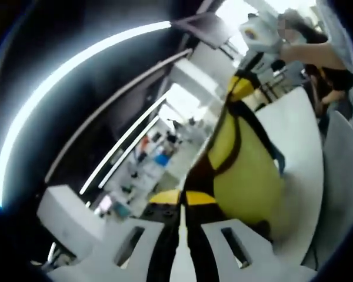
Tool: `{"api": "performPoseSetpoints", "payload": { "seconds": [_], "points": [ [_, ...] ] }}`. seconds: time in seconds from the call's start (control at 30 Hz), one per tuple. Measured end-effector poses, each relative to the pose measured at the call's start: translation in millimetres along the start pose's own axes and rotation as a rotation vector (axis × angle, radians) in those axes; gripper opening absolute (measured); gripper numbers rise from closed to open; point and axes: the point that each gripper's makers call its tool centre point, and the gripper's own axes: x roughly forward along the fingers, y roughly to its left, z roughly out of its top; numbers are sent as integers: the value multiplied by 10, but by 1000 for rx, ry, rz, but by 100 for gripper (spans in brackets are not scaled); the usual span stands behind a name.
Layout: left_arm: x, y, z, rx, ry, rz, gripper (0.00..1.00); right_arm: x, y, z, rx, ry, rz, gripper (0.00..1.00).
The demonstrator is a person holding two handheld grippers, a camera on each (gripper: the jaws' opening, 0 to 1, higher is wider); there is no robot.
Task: Fold the garment on the visible template until the final outline fits inside the template.
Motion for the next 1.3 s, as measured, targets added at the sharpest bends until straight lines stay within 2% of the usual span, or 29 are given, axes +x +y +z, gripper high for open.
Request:
{"api": "performPoseSetpoints", "payload": {
  "seconds": [0.27,0.47,0.6,0.73,0.97,1.13,1.3],
  "points": [
    [-199,126,341,35,-55,42,0,-152,-39,298,-42,-47,-29,2],
    [-387,232,603,52,-102,54,0,-301,-70,544,-21,-89,-37,2],
    [-456,232,713,39,-137,50,0,-367,-66,594,-31,-87,-50,2],
    [-378,145,593,26,-111,21,0,-363,-21,482,-6,-65,-41,2],
    [-240,-50,363,-6,-44,-52,0,-281,60,86,44,36,-29,2],
    [-161,-253,151,-47,22,-120,0,-236,122,-132,103,73,-8,2],
    [-89,-312,20,-70,51,-143,0,-178,177,-313,135,113,15,2]
  ]
}}
